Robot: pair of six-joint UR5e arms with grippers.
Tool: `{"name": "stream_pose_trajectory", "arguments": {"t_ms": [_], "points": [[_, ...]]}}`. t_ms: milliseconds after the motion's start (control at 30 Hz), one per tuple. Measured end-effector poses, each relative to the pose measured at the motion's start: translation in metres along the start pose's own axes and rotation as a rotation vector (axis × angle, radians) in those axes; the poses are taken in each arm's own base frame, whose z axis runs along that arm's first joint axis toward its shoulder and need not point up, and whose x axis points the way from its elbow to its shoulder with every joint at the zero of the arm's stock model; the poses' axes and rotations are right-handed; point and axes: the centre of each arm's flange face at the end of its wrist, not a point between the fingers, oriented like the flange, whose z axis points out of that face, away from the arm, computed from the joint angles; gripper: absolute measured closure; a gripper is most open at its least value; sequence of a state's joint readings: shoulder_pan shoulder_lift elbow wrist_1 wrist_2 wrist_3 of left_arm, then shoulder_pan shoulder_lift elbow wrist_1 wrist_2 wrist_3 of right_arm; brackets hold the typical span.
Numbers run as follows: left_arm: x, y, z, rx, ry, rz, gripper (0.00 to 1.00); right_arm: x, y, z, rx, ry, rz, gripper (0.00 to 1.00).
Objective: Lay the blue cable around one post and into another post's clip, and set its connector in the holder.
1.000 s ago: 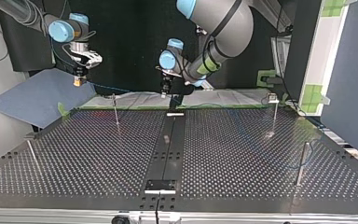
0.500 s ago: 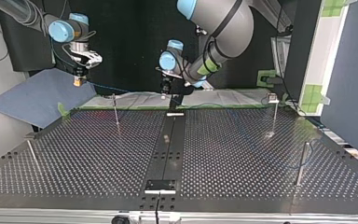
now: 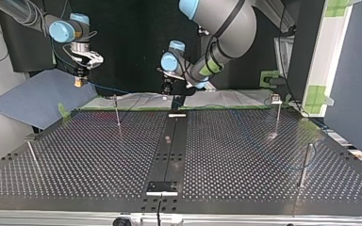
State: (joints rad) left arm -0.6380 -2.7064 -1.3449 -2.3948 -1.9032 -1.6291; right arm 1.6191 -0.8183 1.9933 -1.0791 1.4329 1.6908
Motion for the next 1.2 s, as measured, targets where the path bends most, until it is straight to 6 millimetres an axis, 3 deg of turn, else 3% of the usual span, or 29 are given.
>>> {"name": "stream_pose_trajectory", "arguments": {"t_ms": [467, 767, 967, 1200], "points": [[-0.002, -0.028, -0.016, 0.027, -0.007, 0.016, 0.99, 0.003, 0.013, 0.004, -0.024, -0.001, 0.005, 1.0], [-0.027, -0.042, -0.034, 0.068, -0.039, 0.006, 0.99, 0.012, 0.032, 0.015, -0.055, 0.007, 0.013, 1.0], [-0.056, -0.051, -0.043, 0.089, -0.068, -0.003, 0.99, 0.022, 0.044, 0.03, -0.075, 0.008, 0.016, 1.0], [-0.062, -0.061, -0.048, 0.108, -0.077, -0.003, 0.99, 0.027, 0.053, 0.036, -0.082, 0.008, 0.018, 1.0]]}}
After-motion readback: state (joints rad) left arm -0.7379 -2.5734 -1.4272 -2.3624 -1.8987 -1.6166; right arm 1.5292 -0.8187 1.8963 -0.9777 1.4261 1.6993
